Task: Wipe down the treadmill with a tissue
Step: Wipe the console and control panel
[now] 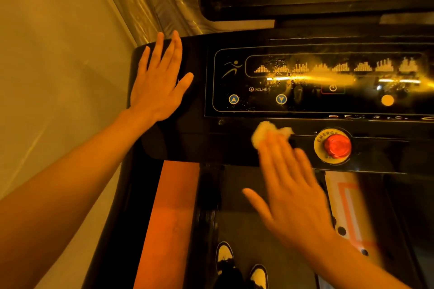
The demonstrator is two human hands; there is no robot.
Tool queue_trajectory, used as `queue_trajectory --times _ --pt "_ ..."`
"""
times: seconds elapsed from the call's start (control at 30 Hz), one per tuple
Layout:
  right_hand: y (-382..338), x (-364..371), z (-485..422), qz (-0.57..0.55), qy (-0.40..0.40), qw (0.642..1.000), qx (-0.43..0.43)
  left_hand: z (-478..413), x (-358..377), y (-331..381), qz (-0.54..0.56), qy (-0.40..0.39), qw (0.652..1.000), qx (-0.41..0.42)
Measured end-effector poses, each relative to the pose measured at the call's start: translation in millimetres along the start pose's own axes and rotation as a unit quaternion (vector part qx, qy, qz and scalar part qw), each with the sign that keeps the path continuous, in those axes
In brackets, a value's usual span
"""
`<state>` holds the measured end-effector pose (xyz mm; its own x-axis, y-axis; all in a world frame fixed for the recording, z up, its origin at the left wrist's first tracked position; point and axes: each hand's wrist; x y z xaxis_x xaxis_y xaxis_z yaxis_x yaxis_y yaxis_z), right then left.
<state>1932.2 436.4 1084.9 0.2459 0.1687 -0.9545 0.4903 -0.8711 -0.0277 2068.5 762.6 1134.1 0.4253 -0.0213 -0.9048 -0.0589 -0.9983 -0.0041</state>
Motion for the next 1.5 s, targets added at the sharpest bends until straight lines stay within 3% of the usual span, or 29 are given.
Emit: queue_trajectory --times 0.07,0.17,0.3,0.43,0.53,0.7,0.93,1.17,1.3,1.5 --pt "26 -9 18 0.009 0.001 0.998 0.062 -1 1 1 -0.002 -0.001 1.0 -0.007" --pt "-1 -6 11 -0.023 0.012 0.99 0.138 -2 3 2 -0.002 -0.002 1.0 -0.021" --pt "-49 6 -7 -0.072 0.015 0.994 0.081 -1 2 1 0.0 -0.007 1.0 -0.028" --pt "4 -1 23 -0.026 0.023 0.994 0.103 -3 2 1 -0.001 -0.01 1.0 -0.028" --pt "9 -2 26 -0.051 0.038 0.988 0.138 -2 2 2 -0.003 -0.004 1.0 -0.031" --pt "0 1 15 -0.052 0.035 0.996 0.068 -1 0 4 -0.002 -0.003 1.0 -0.02" --pt "-7 1 9 -0.082 0.063 0.982 0.159 -1 -1 4 0.005 -0.002 1.0 -0.025" --pt "-15 -1 7 -0.103 0.065 0.978 0.172 -2 1 4 0.001 0.007 1.0 -0.03" --pt "-31 7 2 -0.116 0.046 0.989 0.081 -1 0 4 0.003 0.006 1.0 -0.028" --pt "57 8 48 -0.029 0.045 0.999 -0.007 -2 -1 5 0.003 0.01 1.0 -0.029"
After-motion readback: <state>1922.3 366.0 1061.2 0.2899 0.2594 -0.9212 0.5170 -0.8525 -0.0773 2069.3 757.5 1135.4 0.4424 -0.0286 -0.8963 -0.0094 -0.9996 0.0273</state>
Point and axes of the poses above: each hand's wrist, its own z-axis away from the middle knuckle, its own x-axis out of the palm, y = z × x, and after that the axes turned 8 degrees about y, right-handed
